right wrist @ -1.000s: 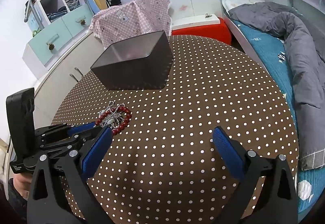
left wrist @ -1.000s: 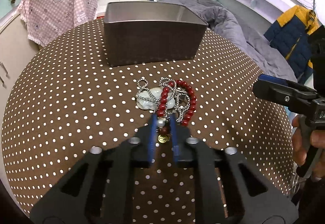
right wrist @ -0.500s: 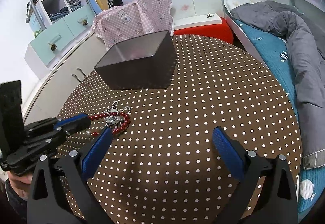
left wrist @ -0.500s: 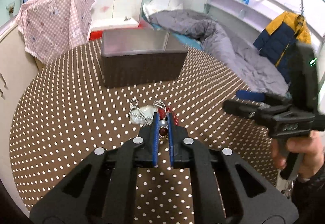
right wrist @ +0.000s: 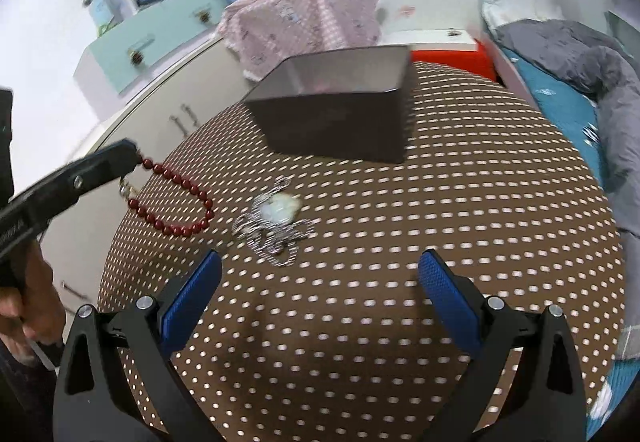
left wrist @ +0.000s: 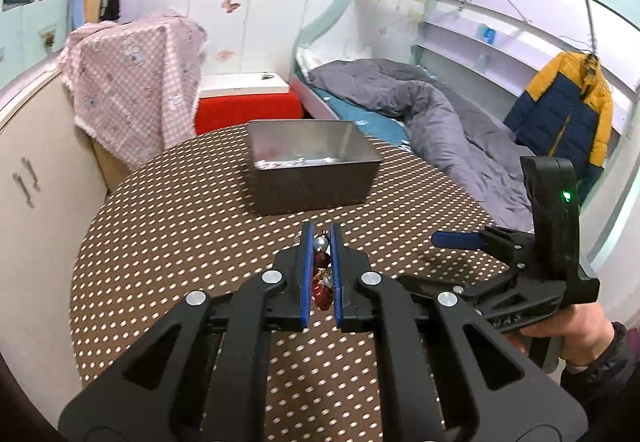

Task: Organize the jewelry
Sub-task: 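Grasp the red bead necklace with the left gripper and lift it, then grasp the silver chain with the right gripper while the left gripper holds the red necklace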

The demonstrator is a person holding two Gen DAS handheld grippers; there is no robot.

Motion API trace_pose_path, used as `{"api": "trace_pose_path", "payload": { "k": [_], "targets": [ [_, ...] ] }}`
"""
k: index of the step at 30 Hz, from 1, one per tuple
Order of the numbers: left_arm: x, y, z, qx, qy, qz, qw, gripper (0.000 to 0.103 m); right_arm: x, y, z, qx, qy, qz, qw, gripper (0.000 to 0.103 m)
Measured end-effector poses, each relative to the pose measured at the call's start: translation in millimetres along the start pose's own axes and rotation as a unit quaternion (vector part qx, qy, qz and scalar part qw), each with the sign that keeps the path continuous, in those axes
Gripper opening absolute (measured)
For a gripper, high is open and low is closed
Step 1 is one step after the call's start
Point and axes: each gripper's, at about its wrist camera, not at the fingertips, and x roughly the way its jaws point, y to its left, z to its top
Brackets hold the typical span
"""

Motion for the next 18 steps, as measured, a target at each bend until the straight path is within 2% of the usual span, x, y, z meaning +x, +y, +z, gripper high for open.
{"api": "trace_pose_path", "payload": {
  "k": [1,5,8,10,14,18],
  "targets": [
    [-1,4,-2,-0.005,0.001,0.003,1.0,0.008,4,4,-1,-0.009,0.004,0.003,1.0,0.094],
    [-8,17,-9,-0.018,0.001,0.013,0.9998,0.008,24,15,3,-0.041,0.017,0.001,0.999,0.073],
    [-13,24,-14,-0.025,0.0,0.018,0.9995,0.008,39,14,13,-0.052,0.023,0.002,0.998,0.065],
    [-15,28,-16,-0.028,0.0,0.019,0.9994,0.008,49,15,16,-0.066,0.034,0.0,0.997,0.054],
    [-18,33,-17,-0.036,-0.002,0.02,0.9992,0.008,52,21,17,-0.104,0.046,0.002,0.994,0.011],
    [-18,34,-15,-0.038,-0.003,0.02,0.9991,0.008,38,24,15,-0.114,0.034,0.006,0.993,0.011]
  ]
}}
